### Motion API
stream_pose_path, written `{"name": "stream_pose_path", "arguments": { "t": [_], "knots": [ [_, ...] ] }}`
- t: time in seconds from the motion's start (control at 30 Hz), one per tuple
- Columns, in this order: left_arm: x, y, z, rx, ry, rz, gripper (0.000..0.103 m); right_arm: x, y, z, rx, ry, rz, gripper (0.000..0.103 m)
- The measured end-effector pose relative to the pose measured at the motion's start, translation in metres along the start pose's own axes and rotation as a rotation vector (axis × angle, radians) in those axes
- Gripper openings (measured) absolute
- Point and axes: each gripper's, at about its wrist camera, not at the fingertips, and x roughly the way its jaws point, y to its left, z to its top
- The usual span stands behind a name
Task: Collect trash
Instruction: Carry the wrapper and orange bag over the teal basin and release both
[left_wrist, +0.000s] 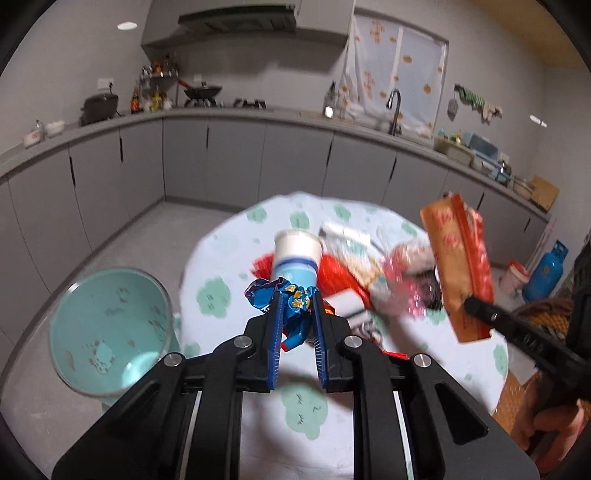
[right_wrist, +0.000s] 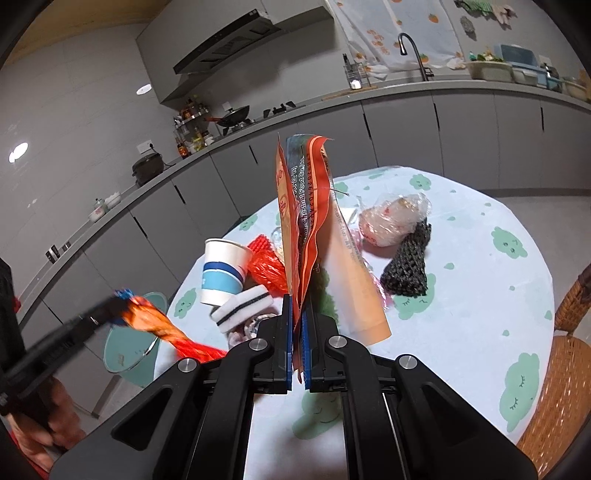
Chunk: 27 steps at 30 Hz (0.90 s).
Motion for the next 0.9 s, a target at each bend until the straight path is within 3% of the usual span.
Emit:
{"name": "stream_pose_path", "arguments": {
  "t": [0.13, 0.27, 0.43, 0.67, 0.9],
  "knots": [
    [-0.024, 0.014, 0.017, -0.018, -0.08, 0.059, 0.016, -0.001, 0.016, 0.004, -0.034, -0.01, 0.026, 0.005],
    [-0.051, 0.042, 0.029, -0.063, -0.167, 0.197, 0.016, 0.006, 0.041, 0.01, -0.074, -0.004, 0.078, 0.005],
    [-0.071, 0.081, 0.035, -0.125, -0.22, 0.335, 0.016, 0.023, 0.083, 0.011, -0.14, 0.026, 0.147, 0.005],
    [-0.076, 0.131, 0.032, -0.187, -0.228, 0.529, 0.016, 0.059, 0.152, 0.004, -0.244, 0.096, 0.249, 0.005],
    [-0.055, 0.171, 0.011, -0.242, -0.163, 0.619, 0.016, 0.104, 0.201, -0.012, -0.3, 0.183, 0.304, 0.005]
  ]
}}
